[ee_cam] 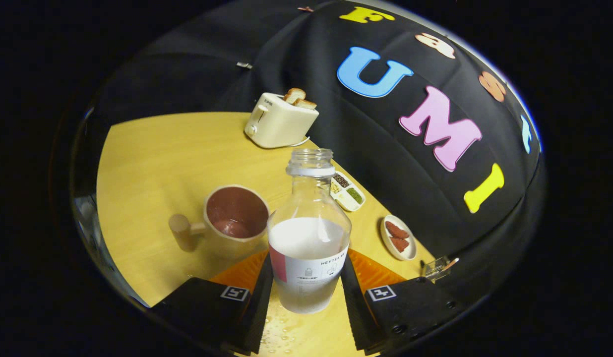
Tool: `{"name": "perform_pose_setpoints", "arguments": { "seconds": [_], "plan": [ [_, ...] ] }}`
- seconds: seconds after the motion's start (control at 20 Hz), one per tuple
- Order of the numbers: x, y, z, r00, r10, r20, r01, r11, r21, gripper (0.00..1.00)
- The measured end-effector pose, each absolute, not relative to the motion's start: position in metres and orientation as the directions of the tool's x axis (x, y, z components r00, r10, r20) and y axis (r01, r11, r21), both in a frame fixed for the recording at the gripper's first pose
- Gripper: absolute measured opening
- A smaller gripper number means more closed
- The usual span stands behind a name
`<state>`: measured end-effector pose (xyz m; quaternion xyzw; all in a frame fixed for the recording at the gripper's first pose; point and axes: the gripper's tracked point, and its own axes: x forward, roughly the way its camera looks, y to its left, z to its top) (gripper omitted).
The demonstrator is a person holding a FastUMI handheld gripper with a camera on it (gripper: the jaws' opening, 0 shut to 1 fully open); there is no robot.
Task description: Take the bottle from table, then pour the juice into the cup, finally place the bottle on the coaster
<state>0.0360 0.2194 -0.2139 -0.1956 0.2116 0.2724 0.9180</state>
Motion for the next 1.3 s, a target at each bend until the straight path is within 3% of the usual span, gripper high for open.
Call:
{"name": "perform_pose_setpoints", "arguments": {
  "seconds": [0.5,0.95,1.3],
  "plan": [
    [0.072,0.223,-0.143,0.792,0.553,-0.260,-0.529,0.833,0.161,0.71],
    [0.169,0.177,-0.107,0.911,0.409,-0.054,-0.398,0.906,0.146,0.72],
    [0.221,0.177,-0.171,0.924,0.366,-0.107,-0.350,0.925,0.145,0.72]
  ]
}}
